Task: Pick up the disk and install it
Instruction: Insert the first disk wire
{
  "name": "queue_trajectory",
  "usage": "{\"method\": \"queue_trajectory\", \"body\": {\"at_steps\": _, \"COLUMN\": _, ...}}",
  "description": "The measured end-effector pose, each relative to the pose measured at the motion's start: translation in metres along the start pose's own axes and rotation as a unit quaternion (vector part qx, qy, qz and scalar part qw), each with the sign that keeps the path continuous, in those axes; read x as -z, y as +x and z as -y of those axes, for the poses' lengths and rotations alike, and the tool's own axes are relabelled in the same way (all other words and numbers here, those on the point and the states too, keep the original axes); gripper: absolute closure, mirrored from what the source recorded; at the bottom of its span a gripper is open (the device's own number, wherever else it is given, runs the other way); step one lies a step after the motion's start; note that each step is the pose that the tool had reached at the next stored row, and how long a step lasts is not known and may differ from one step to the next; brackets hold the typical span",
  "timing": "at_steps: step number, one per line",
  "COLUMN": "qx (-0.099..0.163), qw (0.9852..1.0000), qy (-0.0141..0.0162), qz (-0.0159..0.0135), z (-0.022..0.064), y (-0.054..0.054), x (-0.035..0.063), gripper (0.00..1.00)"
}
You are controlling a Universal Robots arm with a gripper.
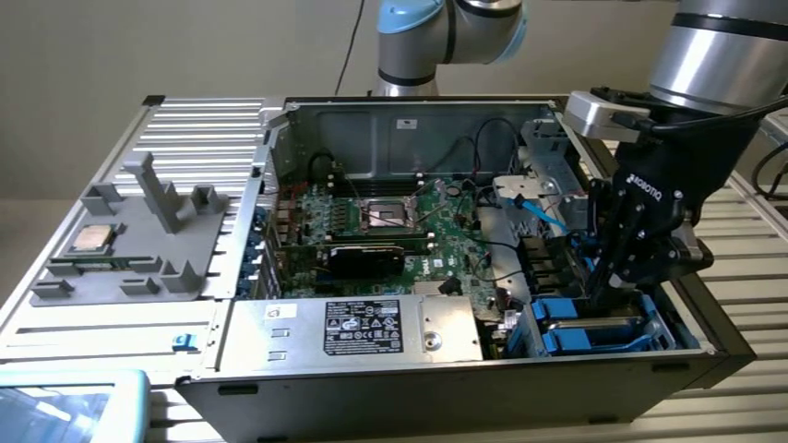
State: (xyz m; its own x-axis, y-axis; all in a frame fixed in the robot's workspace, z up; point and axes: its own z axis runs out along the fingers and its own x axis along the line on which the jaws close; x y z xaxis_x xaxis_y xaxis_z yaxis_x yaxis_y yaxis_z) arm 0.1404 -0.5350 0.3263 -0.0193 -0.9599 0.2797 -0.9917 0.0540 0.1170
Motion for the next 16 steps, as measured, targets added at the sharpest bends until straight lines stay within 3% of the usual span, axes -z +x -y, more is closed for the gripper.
{"method": "queue_trajectory", "body": {"at_steps": 16, "qx": -0.004, "qw": 1.0, "qy": -0.0009, "qz": 0.0005, "z": 0.0015, "y": 0.0015, "x": -0.0006, "gripper": 0.84}}
